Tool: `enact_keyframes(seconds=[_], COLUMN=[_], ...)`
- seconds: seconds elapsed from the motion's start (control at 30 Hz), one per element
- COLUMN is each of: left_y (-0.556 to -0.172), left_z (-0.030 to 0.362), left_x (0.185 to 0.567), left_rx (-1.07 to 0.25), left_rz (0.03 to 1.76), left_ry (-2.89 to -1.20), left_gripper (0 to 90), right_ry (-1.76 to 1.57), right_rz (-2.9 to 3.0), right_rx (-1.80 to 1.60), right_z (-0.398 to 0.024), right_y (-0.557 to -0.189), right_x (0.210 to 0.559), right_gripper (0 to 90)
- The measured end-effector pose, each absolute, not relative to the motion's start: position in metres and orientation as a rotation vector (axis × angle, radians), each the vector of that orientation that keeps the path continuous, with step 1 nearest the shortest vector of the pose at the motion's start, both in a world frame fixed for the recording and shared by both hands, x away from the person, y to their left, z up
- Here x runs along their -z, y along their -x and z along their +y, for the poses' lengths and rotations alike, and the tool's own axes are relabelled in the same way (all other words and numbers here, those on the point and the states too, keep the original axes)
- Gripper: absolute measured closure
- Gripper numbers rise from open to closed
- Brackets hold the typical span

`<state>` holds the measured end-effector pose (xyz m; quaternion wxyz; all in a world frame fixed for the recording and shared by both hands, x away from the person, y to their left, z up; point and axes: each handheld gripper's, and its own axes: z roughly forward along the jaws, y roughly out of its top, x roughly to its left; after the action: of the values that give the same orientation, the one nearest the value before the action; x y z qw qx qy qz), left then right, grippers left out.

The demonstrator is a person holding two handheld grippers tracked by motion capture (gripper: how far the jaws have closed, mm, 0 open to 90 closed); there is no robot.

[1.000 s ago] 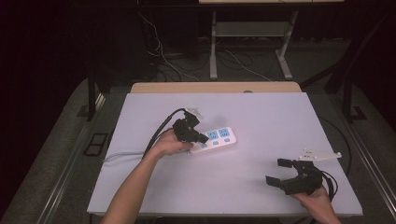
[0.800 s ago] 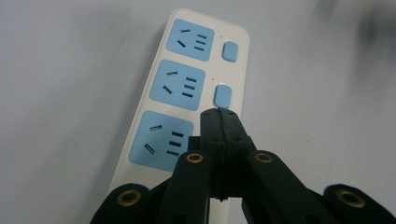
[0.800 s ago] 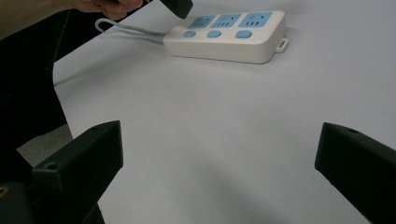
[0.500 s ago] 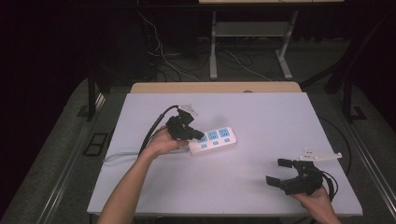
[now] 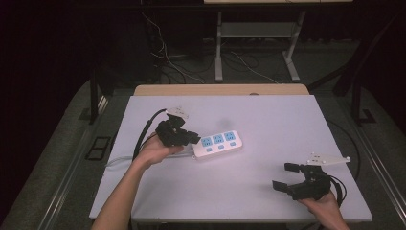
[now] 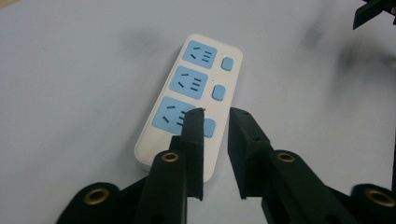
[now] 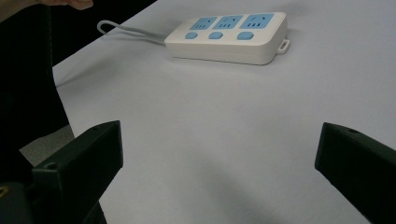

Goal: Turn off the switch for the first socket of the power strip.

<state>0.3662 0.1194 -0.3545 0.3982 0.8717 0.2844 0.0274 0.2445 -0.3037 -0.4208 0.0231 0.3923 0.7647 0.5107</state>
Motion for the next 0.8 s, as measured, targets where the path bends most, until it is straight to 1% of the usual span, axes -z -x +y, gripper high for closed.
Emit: enact_keyframes(seconds=[0.13,0.3,0.33,0.37,0.5,0.53,0.57,0.7,0.8], left_y=[-0.357,-0.347,-0.345,-0.344,-0.337,-0.335,-0.333,-0.325,-0.318], left_z=[0.13,0.142,0.143,0.145,0.154,0.156,0.158,0.163,0.166], left_x=[0.354,0.355,0.355,0.356,0.359,0.359,0.359,0.361,0.362], left_rx=[-0.071,-0.083,-0.082,-0.079,-0.073,-0.068,-0.063,-0.066,-0.076], left_rz=[0.737,0.744,0.744,0.748,0.772,0.775,0.78,0.781,0.794], left_ry=[-2.169,-2.12,-2.113,-2.109,-2.073,-2.065,-2.055,-2.031,-2.01], left_gripper=[65.4,52.2,46.1,46.1,32.2,25.8,25.8,14.0,10.0], right_ry=[-1.216,-1.213,-1.213,-1.213,-1.212,-1.212,-1.212,-1.214,-1.214], right_rz=[2.365,2.364,2.364,2.364,2.364,2.364,2.364,2.363,2.363], right_rx=[-1.583,-1.587,-1.588,-1.588,-1.588,-1.589,-1.589,-1.592,-1.594], right_z=[-0.303,-0.303,-0.302,-0.302,-0.302,-0.302,-0.302,-0.302,-0.302], right_y=[-0.245,-0.245,-0.245,-0.245,-0.245,-0.244,-0.244,-0.245,-0.245], right_x=[0.421,0.421,0.421,0.421,0.421,0.421,0.421,0.421,0.421], right_gripper=[0.7,0.7,0.7,0.7,0.7,0.7,0.7,0.7,0.7])
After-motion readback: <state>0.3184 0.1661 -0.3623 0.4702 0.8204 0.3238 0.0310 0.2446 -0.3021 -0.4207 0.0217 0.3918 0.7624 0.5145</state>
